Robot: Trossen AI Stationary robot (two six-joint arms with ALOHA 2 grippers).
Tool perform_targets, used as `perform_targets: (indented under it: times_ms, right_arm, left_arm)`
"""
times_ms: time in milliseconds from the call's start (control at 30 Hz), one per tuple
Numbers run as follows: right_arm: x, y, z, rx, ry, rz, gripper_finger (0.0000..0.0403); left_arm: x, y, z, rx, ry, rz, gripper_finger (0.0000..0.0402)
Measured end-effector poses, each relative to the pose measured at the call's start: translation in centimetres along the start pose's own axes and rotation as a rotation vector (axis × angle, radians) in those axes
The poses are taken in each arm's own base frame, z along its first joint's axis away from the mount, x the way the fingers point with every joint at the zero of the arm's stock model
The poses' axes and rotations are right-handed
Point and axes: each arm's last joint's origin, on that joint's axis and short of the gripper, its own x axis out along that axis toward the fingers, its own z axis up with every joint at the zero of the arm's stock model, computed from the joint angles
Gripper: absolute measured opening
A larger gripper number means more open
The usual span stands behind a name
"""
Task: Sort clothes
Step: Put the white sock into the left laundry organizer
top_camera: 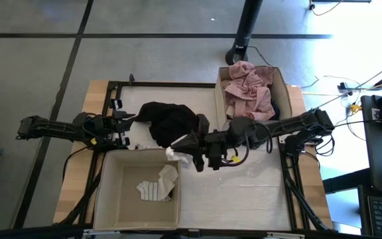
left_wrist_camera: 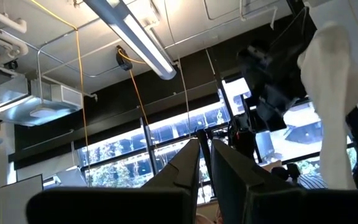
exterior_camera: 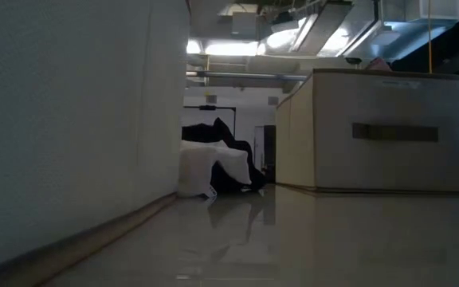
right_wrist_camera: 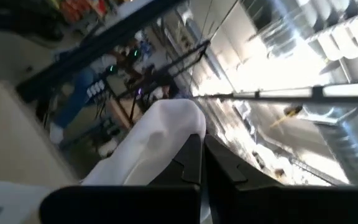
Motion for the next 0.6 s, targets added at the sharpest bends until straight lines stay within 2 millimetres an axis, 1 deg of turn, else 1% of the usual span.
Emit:
perform_targets:
  times_ms: [100,167,300,433,600]
  right_arm:
    - [0.9,-0.5,0.4,-0.001,-0.050,-0.006,0.0007]
    - [1.4,-0.5,0.4,-0.002,-0.063,-0.008,0.0007]
    - [2.5,0.5,-0.1,0.012,-0.073,0.026,0.0008]
    - [3.1,2.1,-1.1,0.082,-0.028,0.091,0.0008]
    - [3.4,5.3,-3.1,0.129,0.125,0.288,0.0008]
  left_arm:
    - [0.0,0.0,0.0,0.000,0.001,0.000,0.0031]
    - [0.0,0.0,0.0,0.000,0.000,0.000,0.0031]
    - [0.0,0.0,0.0,0.000,0.000,0.000,0.0031]
    - [0.0,0.0,0.0,0.000,0.000,0.000,0.0031]
    - [0.0,0.0,0.0,0.001,0.003,-0.002,0.0031]
